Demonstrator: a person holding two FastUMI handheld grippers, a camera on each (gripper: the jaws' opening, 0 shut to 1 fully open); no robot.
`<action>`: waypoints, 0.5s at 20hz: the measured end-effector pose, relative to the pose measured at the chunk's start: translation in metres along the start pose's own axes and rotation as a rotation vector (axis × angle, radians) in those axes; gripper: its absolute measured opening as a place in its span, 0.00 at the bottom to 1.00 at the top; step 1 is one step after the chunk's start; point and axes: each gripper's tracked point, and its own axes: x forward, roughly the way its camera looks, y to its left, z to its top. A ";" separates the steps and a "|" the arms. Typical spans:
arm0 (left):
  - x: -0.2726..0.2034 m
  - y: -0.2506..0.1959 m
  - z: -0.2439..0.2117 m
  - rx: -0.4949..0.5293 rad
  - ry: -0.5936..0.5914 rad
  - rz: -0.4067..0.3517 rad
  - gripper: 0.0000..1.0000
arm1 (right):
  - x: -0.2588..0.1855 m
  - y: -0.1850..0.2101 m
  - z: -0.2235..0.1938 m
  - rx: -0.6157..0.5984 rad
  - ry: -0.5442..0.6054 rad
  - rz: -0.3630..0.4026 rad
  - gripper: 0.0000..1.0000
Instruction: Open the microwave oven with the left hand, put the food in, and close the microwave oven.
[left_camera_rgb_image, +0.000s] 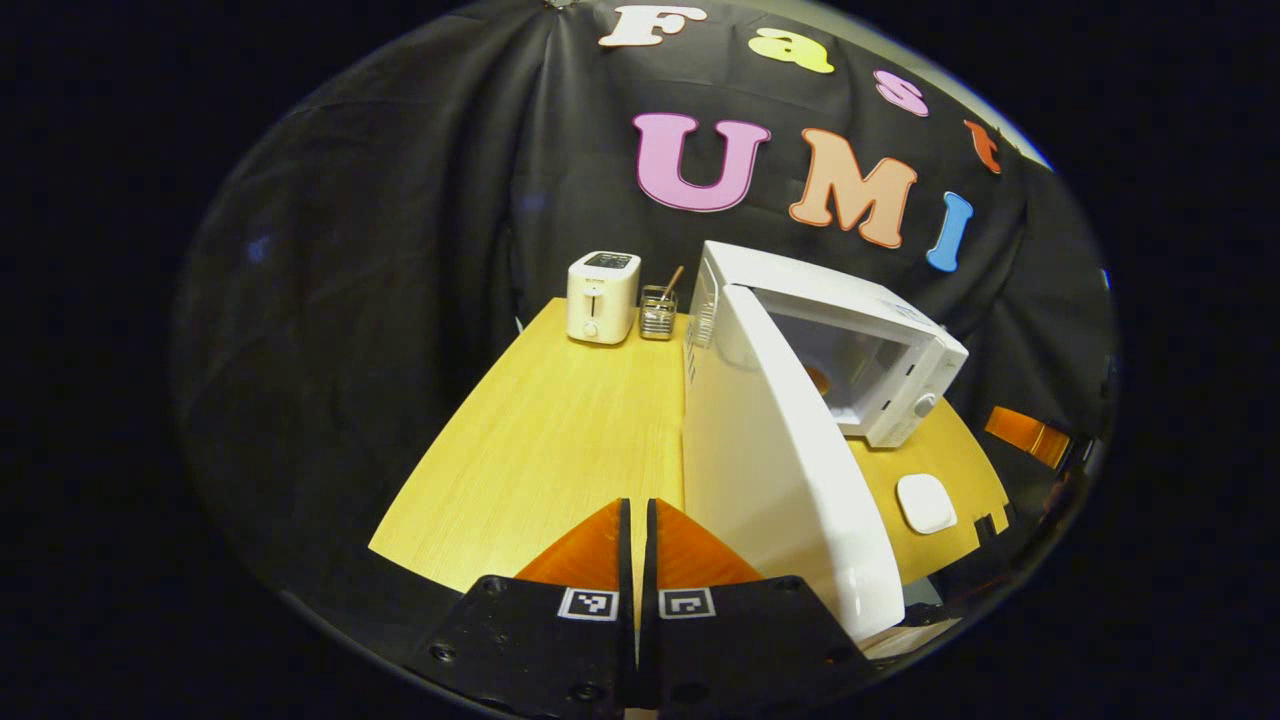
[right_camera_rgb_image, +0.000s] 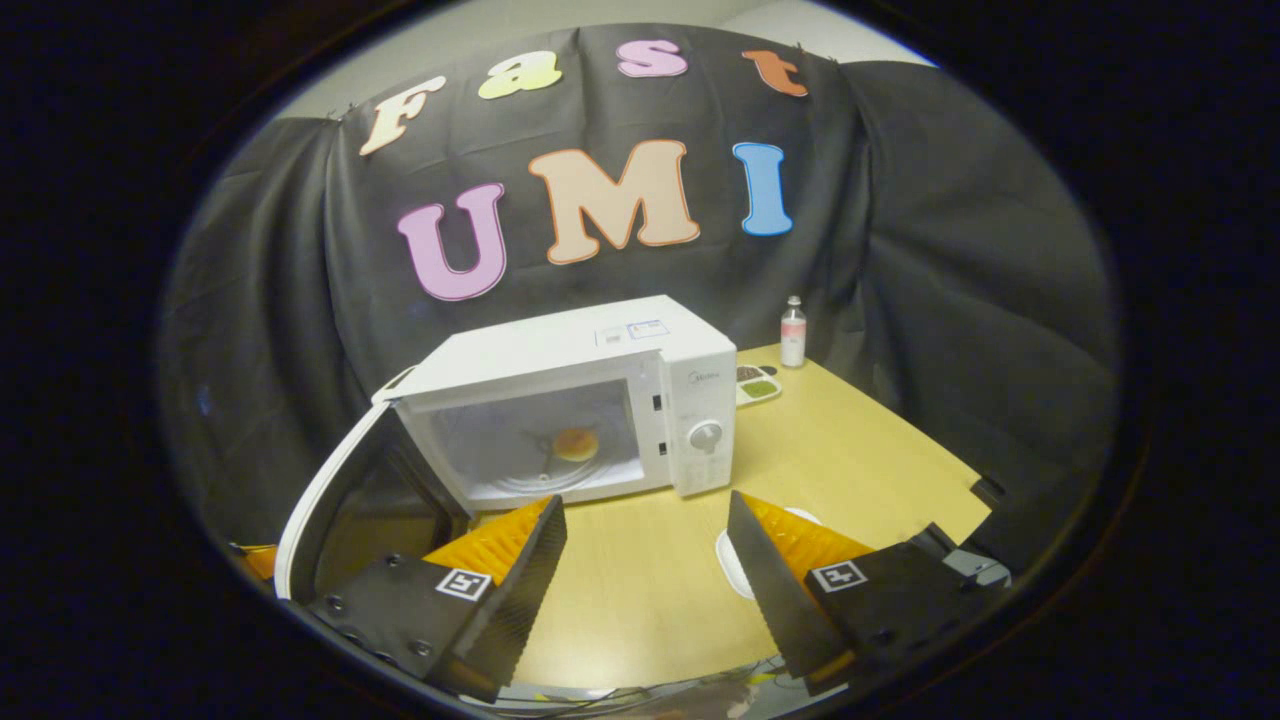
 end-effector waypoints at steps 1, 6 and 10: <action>0.000 -0.004 -0.001 0.013 0.006 -0.013 0.01 | -0.002 -0.001 -0.005 0.004 0.006 -0.003 1.00; 0.002 -0.022 0.000 0.052 0.013 -0.059 0.01 | -0.015 -0.005 -0.019 0.001 0.029 -0.014 1.00; 0.005 -0.032 -0.001 0.076 0.022 -0.060 0.01 | -0.017 -0.013 -0.013 -0.012 0.020 -0.014 1.00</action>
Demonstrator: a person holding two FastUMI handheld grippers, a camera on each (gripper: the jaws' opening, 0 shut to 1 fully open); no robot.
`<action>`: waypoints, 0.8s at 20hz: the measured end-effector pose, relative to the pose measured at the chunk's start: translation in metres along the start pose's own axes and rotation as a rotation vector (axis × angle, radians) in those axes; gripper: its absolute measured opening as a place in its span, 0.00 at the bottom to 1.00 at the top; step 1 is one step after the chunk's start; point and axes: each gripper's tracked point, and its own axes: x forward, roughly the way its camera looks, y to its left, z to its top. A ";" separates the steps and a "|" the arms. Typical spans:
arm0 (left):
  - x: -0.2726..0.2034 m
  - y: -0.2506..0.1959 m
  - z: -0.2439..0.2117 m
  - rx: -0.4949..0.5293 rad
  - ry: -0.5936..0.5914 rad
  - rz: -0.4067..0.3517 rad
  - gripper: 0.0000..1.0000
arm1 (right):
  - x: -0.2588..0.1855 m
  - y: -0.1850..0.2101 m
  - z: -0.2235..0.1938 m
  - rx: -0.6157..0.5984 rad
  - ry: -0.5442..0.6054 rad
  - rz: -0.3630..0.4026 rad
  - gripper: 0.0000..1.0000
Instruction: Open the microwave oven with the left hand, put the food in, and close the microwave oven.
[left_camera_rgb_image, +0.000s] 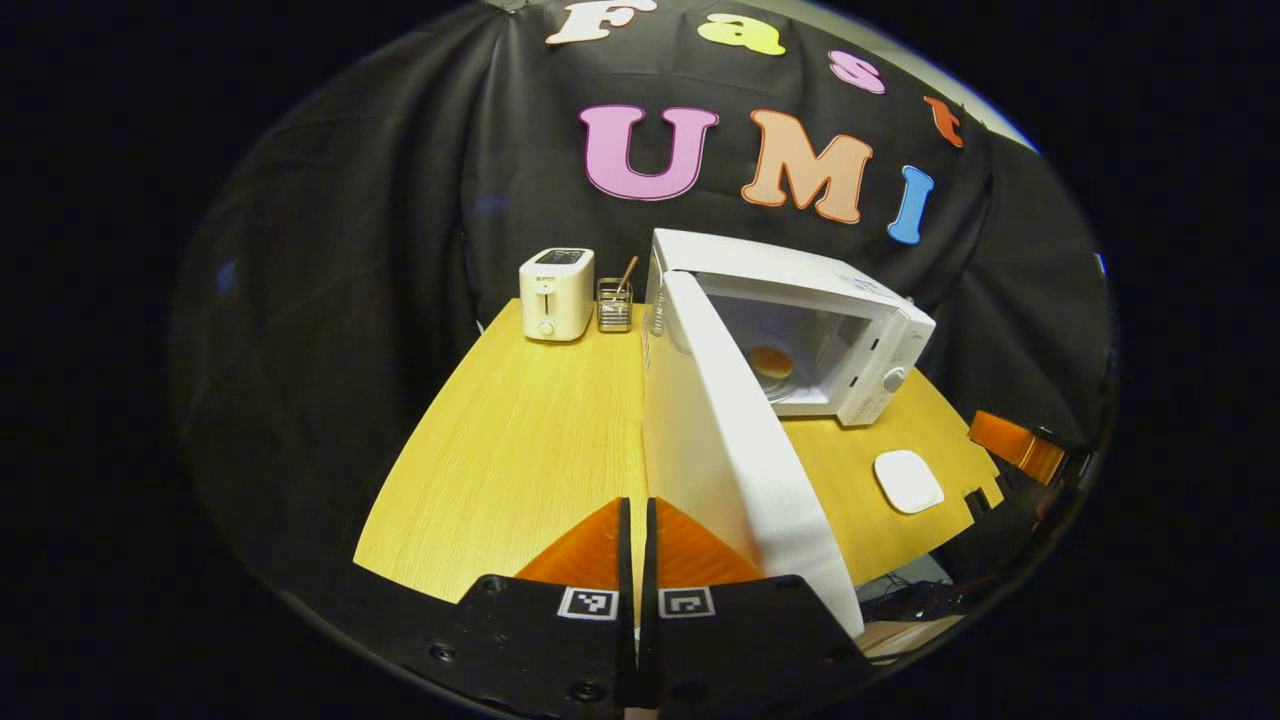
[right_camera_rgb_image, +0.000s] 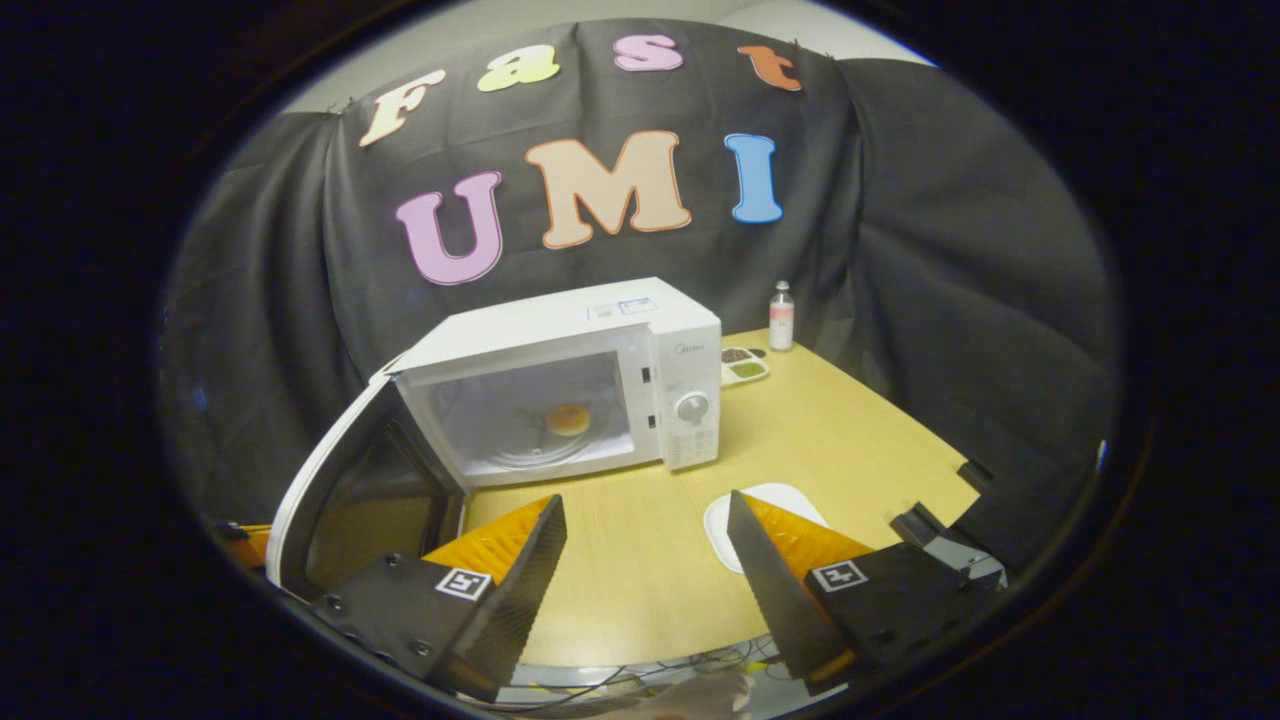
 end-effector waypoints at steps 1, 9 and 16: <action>0.001 -0.004 0.001 0.003 0.003 -0.003 0.01 | 0.000 -0.004 0.000 -0.002 0.000 -0.002 1.00; 0.008 -0.052 0.001 0.032 0.028 -0.017 0.01 | 0.012 -0.049 0.012 -0.006 0.014 -0.008 1.00; 0.028 -0.112 0.010 -0.003 0.035 -0.022 0.00 | 0.038 -0.089 0.032 -0.012 0.018 0.017 1.00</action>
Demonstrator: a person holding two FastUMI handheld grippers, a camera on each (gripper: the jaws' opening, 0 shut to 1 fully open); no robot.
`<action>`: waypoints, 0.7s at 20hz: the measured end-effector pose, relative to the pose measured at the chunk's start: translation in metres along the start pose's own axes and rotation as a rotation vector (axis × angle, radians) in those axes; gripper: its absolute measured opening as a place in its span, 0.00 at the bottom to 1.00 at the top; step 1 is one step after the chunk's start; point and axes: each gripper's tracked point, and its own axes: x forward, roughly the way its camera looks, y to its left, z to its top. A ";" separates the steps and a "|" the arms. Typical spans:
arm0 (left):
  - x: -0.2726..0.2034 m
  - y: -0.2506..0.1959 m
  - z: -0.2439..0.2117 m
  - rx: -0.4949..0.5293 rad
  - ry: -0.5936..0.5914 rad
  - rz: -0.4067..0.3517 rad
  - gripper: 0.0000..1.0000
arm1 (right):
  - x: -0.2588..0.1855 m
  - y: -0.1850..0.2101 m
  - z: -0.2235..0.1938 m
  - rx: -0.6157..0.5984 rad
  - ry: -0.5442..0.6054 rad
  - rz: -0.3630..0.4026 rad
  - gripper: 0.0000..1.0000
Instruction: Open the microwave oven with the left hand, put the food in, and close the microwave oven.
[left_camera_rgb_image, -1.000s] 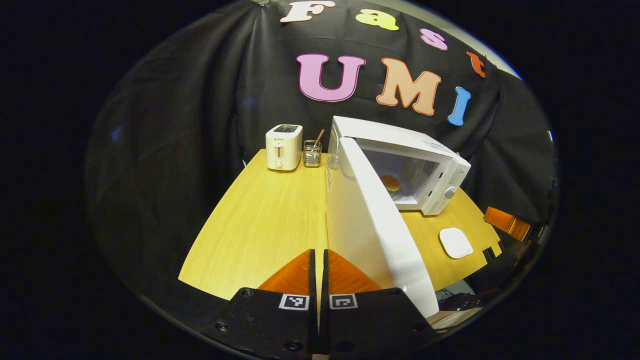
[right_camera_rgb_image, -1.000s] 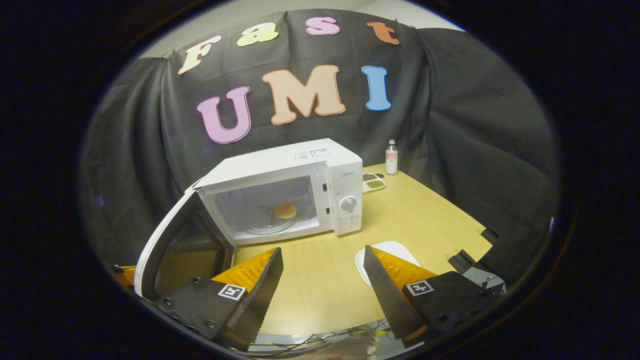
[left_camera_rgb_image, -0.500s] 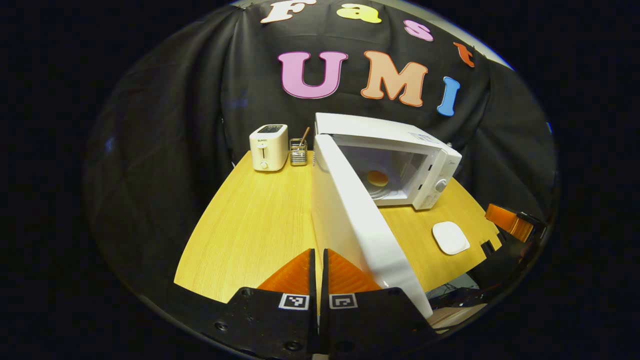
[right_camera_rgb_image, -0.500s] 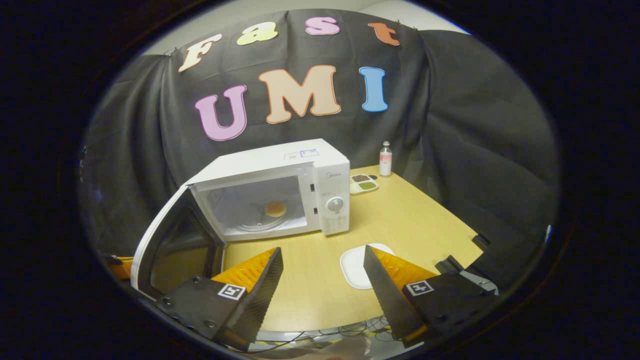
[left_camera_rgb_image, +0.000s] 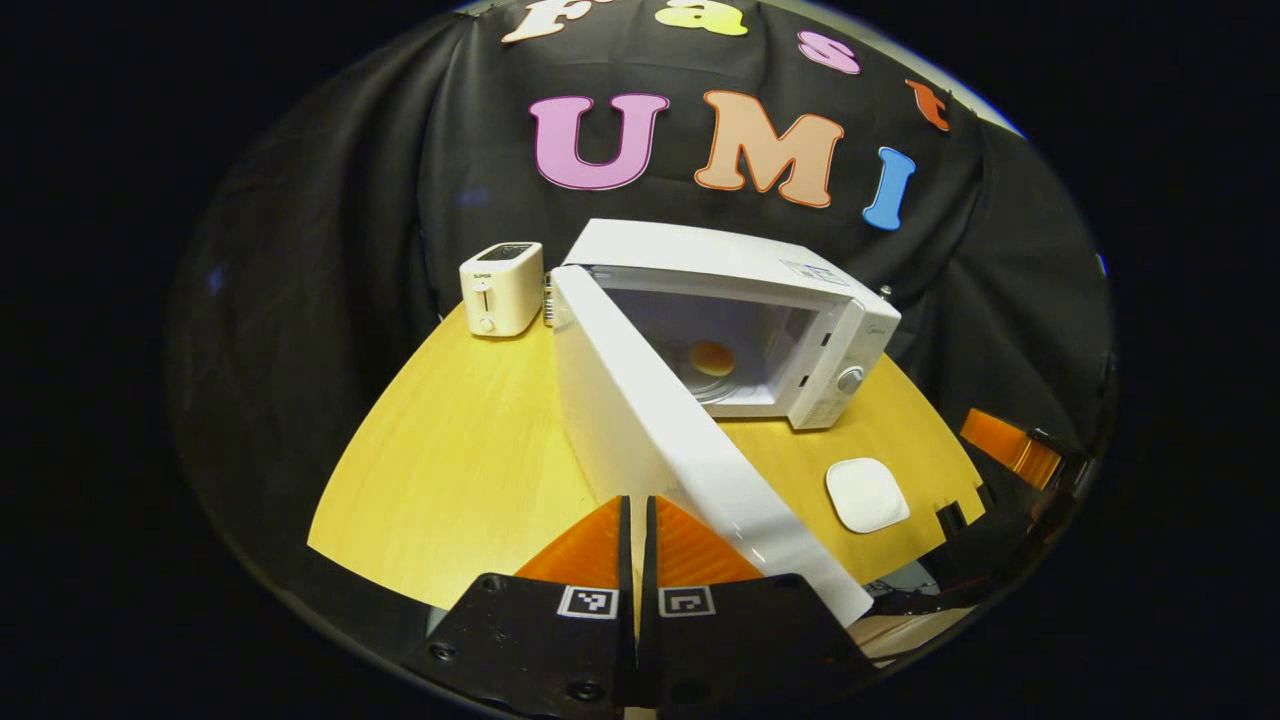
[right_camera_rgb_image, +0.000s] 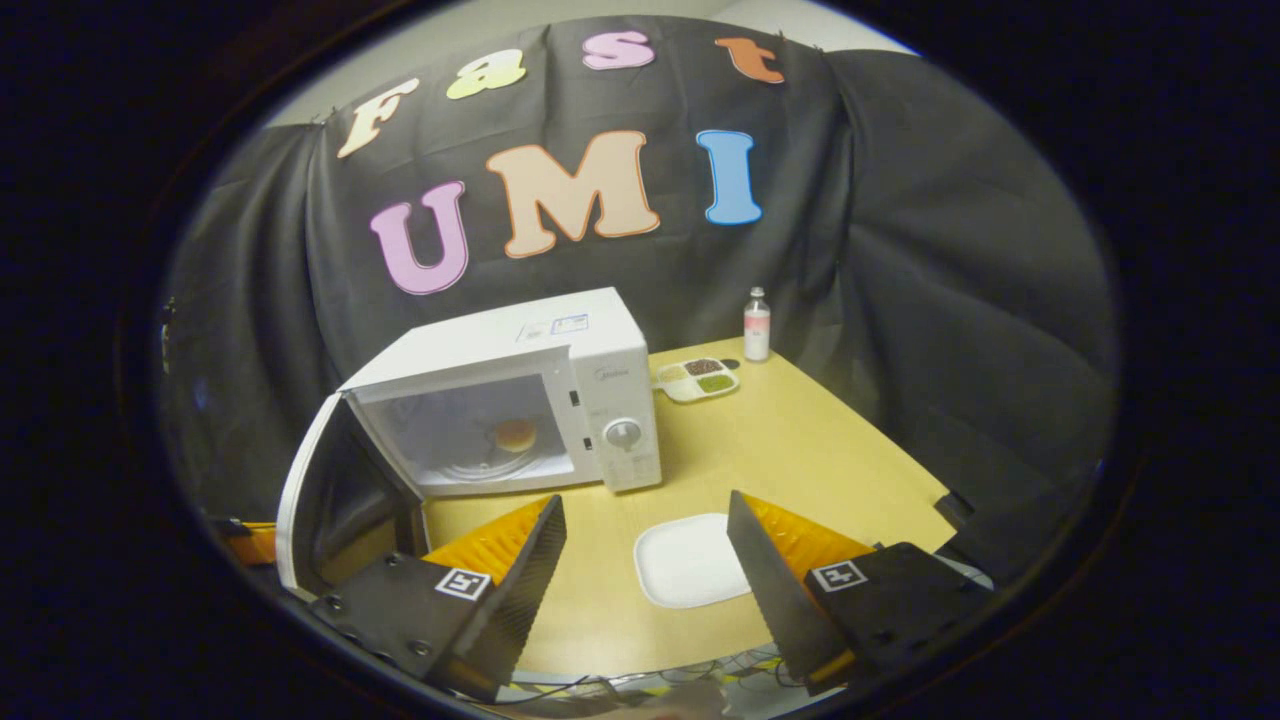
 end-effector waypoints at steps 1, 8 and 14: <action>0.004 -0.009 0.002 -0.001 -0.003 -0.001 0.01 | 0.005 -0.005 0.004 -0.001 0.000 0.006 0.92; 0.035 -0.074 0.021 -0.036 -0.039 -0.038 0.01 | 0.028 -0.042 0.037 -0.010 -0.060 0.020 0.92; 0.066 -0.113 0.038 -0.012 -0.079 -0.055 0.01 | 0.036 -0.063 0.049 -0.008 -0.092 0.017 1.00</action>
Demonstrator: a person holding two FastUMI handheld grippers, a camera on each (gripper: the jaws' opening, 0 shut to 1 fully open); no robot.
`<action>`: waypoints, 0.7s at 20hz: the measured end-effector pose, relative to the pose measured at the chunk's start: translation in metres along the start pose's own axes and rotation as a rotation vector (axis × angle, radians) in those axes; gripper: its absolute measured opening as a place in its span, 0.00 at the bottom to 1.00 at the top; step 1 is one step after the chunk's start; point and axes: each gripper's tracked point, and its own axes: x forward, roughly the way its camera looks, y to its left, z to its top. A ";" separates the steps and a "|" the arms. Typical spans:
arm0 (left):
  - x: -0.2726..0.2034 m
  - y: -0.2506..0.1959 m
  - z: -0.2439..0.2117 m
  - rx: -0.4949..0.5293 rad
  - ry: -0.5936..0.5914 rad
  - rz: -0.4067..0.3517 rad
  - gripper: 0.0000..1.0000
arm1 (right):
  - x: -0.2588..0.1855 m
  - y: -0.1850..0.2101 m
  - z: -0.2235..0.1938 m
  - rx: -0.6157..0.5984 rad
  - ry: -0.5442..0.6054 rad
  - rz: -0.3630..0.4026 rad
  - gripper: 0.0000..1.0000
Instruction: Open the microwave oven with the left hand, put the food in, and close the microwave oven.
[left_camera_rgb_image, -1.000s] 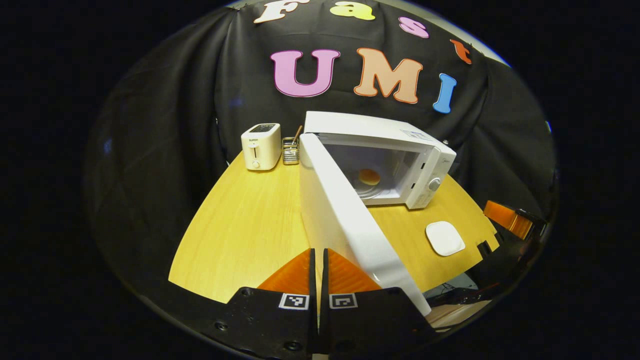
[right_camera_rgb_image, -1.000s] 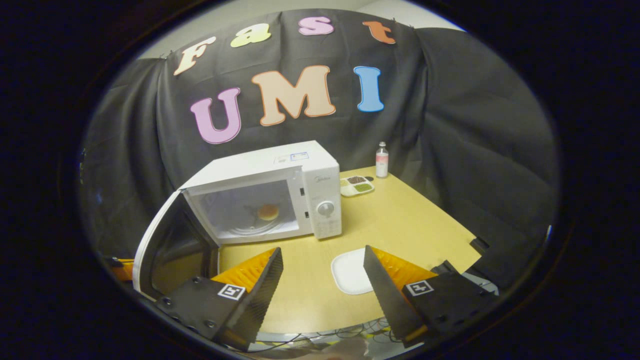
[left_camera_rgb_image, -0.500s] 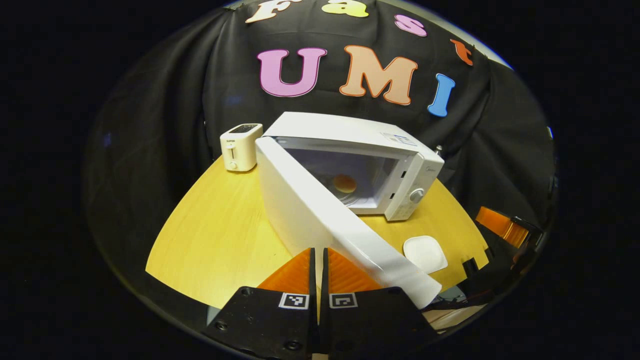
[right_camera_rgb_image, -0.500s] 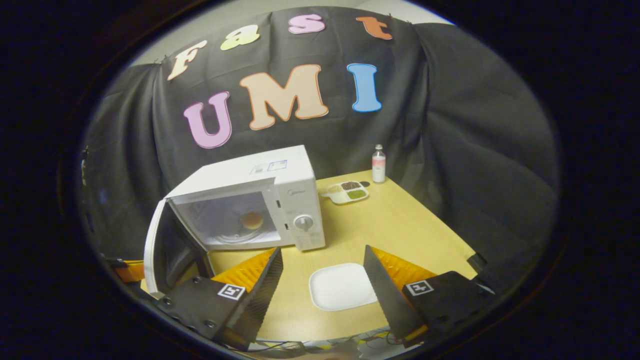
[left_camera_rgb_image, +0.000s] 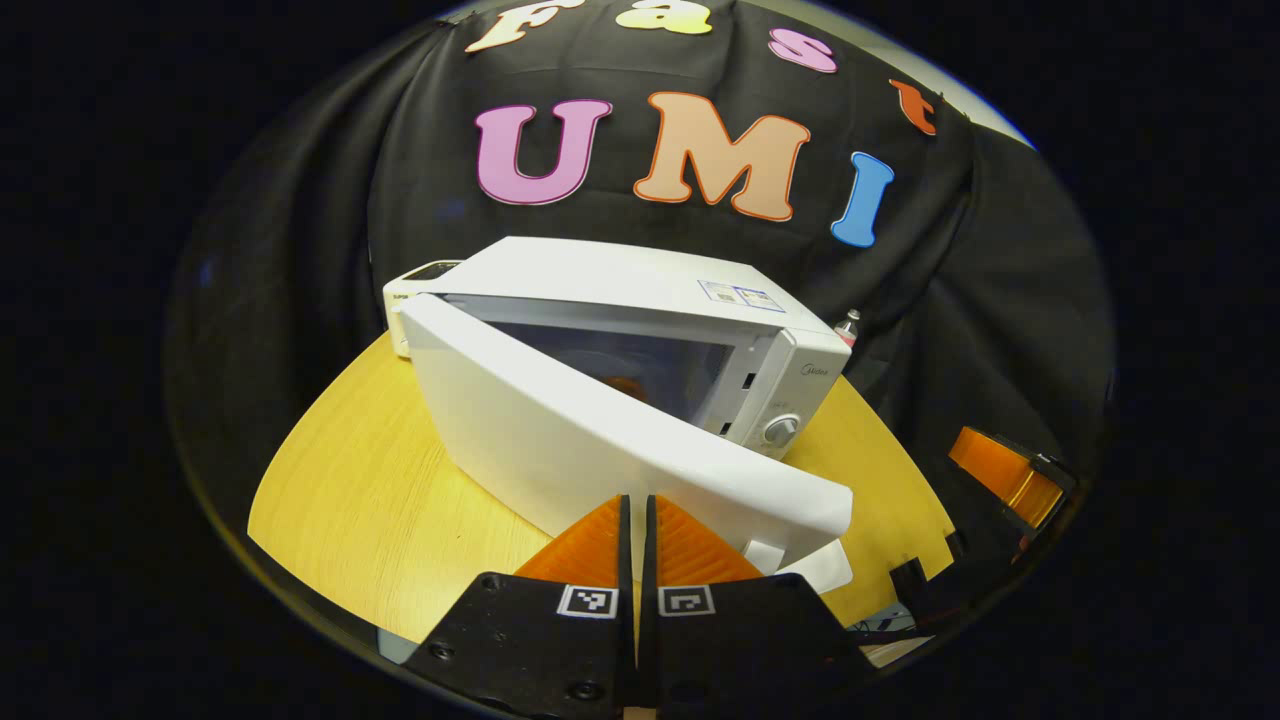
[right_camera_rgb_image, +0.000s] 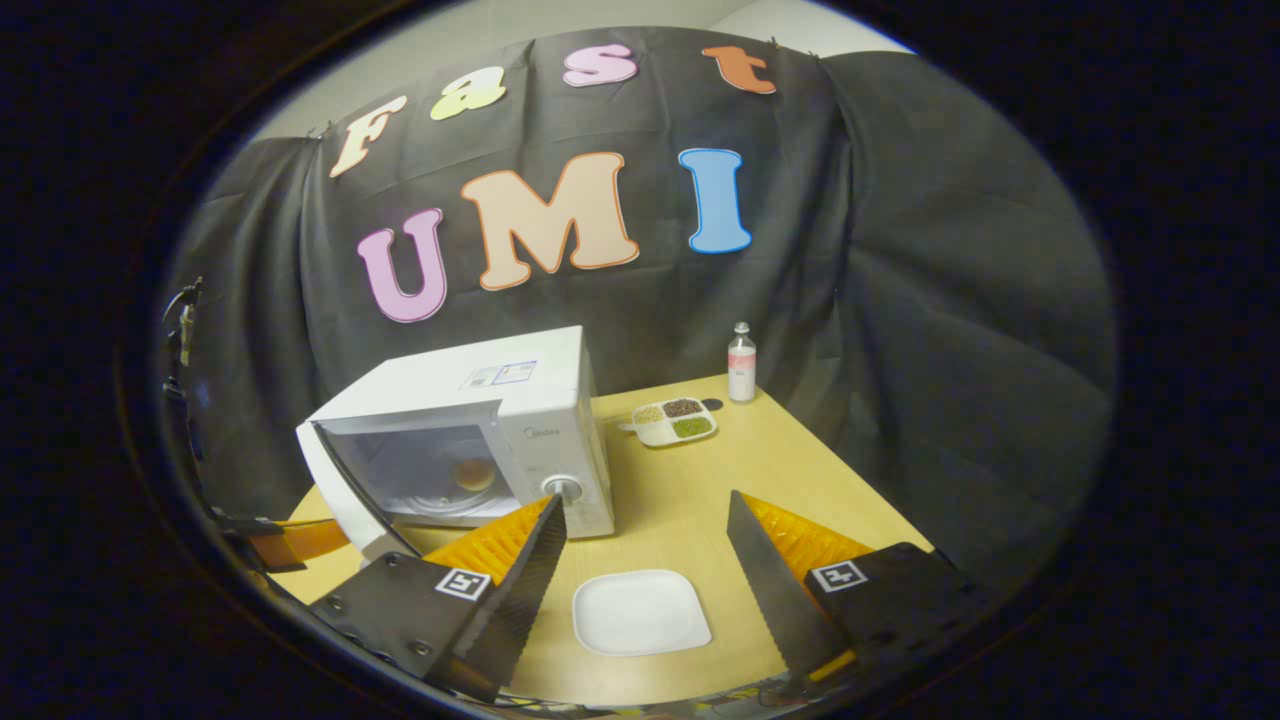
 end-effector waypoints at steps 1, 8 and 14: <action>0.005 -0.004 0.004 0.004 -0.009 -0.004 0.01 | 0.001 -0.003 0.002 0.003 -0.008 -0.003 1.00; 0.035 -0.026 0.022 -0.004 -0.041 -0.023 0.00 | 0.005 -0.012 0.012 -0.024 -0.043 -0.013 1.00; 0.061 -0.046 0.034 0.029 -0.063 -0.050 0.00 | 0.005 -0.019 0.024 -0.042 -0.082 -0.027 0.92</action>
